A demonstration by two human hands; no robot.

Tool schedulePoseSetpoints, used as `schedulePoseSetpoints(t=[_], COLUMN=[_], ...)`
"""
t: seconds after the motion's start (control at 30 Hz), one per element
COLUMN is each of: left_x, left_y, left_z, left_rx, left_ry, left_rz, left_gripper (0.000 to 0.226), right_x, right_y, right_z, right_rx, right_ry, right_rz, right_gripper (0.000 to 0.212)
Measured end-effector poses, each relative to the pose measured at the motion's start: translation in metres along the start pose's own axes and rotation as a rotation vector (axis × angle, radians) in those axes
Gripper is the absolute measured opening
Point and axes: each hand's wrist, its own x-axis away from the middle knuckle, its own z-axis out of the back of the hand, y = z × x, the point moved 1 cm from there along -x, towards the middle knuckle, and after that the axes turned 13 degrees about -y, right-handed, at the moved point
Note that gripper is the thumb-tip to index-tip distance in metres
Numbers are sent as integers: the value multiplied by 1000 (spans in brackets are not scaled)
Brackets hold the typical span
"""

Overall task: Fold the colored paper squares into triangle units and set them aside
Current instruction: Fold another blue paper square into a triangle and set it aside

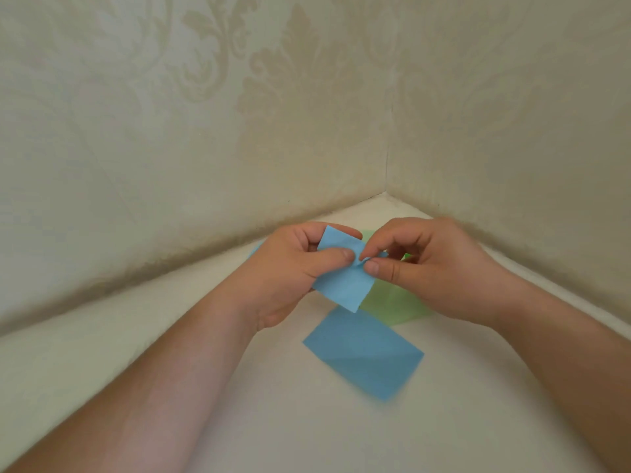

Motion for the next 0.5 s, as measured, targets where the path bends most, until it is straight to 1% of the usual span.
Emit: schedulePoseSetpoints(t=[0.13, 0.23, 0.3, 0.5], left_x=[1, 4, 5, 6], left_y=[1, 4, 5, 5], left_z=[-1, -4, -7, -9], left_rx=[-47, -132, -178, -241], left_ry=[16, -9, -21, 28], left_rz=[-76, -179, -239, -267], left_gripper=[23, 40, 45, 25], right_x=[-1, -2, -2, -3], right_y=[2, 1, 1, -1], right_z=[0, 1, 2, 1], right_rx=[23, 9, -55, -241], right_ry=[53, 110, 140, 149], right_rz=[48, 46, 25, 58], right_gripper=[16, 15, 15, 23])
